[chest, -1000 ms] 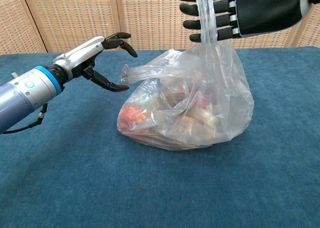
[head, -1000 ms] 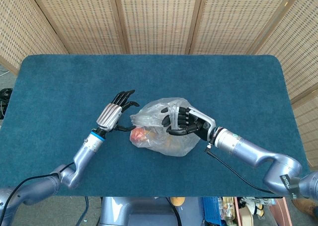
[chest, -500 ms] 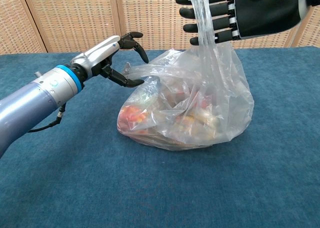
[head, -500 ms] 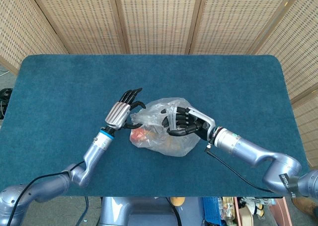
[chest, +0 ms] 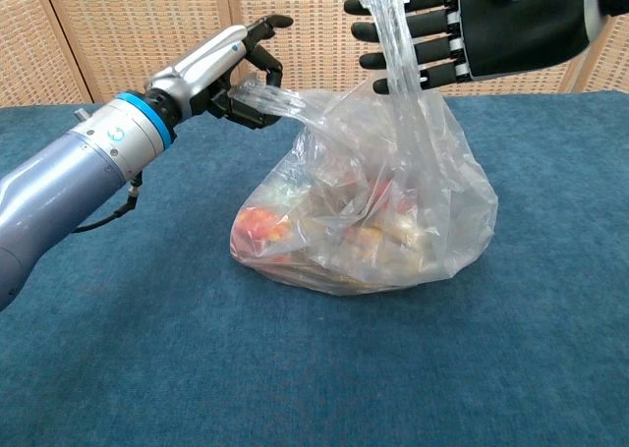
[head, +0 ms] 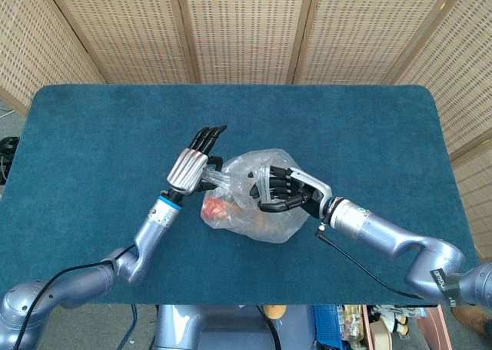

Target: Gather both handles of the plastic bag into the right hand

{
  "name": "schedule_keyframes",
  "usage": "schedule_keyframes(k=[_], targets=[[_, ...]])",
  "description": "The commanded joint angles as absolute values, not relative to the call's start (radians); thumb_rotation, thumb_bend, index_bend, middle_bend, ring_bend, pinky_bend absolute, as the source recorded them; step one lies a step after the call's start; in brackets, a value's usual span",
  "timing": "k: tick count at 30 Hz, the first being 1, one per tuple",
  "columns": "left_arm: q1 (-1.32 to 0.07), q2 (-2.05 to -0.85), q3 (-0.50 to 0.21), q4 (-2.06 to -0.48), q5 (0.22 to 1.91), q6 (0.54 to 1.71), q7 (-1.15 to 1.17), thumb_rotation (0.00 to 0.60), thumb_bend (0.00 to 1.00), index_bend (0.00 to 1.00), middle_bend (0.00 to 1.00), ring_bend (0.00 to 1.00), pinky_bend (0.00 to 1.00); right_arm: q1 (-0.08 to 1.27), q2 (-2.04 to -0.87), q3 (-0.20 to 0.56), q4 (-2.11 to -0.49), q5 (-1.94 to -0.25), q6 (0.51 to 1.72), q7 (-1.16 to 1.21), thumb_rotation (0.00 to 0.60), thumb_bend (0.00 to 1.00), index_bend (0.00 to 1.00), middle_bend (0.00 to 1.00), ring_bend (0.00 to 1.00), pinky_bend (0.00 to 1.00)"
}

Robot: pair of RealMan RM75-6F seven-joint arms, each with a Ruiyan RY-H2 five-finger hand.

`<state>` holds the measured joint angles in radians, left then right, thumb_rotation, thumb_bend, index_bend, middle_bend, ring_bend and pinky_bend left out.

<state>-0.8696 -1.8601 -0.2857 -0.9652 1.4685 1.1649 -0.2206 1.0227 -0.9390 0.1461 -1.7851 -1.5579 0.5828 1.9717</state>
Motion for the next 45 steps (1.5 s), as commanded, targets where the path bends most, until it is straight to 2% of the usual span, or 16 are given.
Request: schedule_keyframes(k=[1, 8, 16, 29, 38, 40, 42, 44, 45], targets=[[-0.862, -1.819, -0.273, -0.995, 1.501, 1.204, -0.196, 0.6, 0.46, 0.79, 0.0, 0.0, 0.0, 1.022, -0.938, 0.145, -1.788, -1.555, 0.583, 1.967, 0.6, 0.04, 0.28, 0.44, 0.37, 0.35], [-0.853, -1.706, -0.225, -1.039, 1.613, 1.302, -0.128, 0.6, 0.45, 0.79, 0.0, 0.0, 0.0, 1.016, -0.929, 0.147, -1.804, -1.545, 0.586, 1.951, 0.6, 0.04, 0.28, 0.44, 0.37, 0.35], [-0.845, -1.622, -0.211, -1.097, 1.675, 1.384, -0.088, 0.6, 0.45, 0.78, 0.0, 0.0, 0.0, 1.01, -0.926, 0.149, -1.814, -1.535, 0.587, 1.938, 0.6, 0.04, 0.28, 0.44, 0.37, 0.35], [-0.837, -1.724, -0.264, -1.091, 1.571, 1.408, -0.19, 0.6, 0.44, 0.62, 0.0, 0.0, 0.0, 1.002, -0.93, 0.149, -1.812, -1.539, 0.588, 1.934, 0.6, 0.04, 0.28, 0.44, 0.37, 0.35], [-0.85, -1.806, -0.313, -1.039, 1.512, 1.42, -0.284, 0.6, 0.4, 0.4, 0.0, 0.0, 0.0, 1.002, -0.932, 0.147, -1.809, -1.546, 0.585, 1.937, 0.6, 0.04, 0.28, 0.44, 0.37, 0.35], [-0.856, -1.819, -0.323, -1.022, 1.507, 1.427, -0.301, 0.6, 0.35, 0.31, 0.0, 0.0, 0.0, 1.002, -0.931, 0.147, -1.808, -1.546, 0.585, 1.937, 0.6, 0.04, 0.28, 0.44, 0.37, 0.35], [-0.862, -1.835, -0.336, -0.997, 1.503, 1.439, -0.321, 0.6, 0.26, 0.1, 0.0, 0.0, 0.0, 1.001, -0.93, 0.147, -1.807, -1.546, 0.585, 1.938, 0.6, 0.04, 0.28, 0.44, 0.37, 0.35], [-0.876, -1.857, -0.353, -0.958, 1.505, 1.465, -0.348, 0.6, 0.2, 0.0, 0.0, 0.0, 0.0, 1.0, -0.93, 0.145, -1.805, -1.546, 0.584, 1.938, 0.6, 0.04, 0.28, 0.44, 0.37, 0.35], [-0.884, -1.865, -0.362, -0.944, 1.504, 1.47, -0.36, 0.6, 0.18, 0.0, 0.0, 0.0, 0.0, 0.999, -0.931, 0.144, -1.804, -1.546, 0.585, 1.938, 0.6, 0.05, 0.28, 0.44, 0.37, 0.35]])
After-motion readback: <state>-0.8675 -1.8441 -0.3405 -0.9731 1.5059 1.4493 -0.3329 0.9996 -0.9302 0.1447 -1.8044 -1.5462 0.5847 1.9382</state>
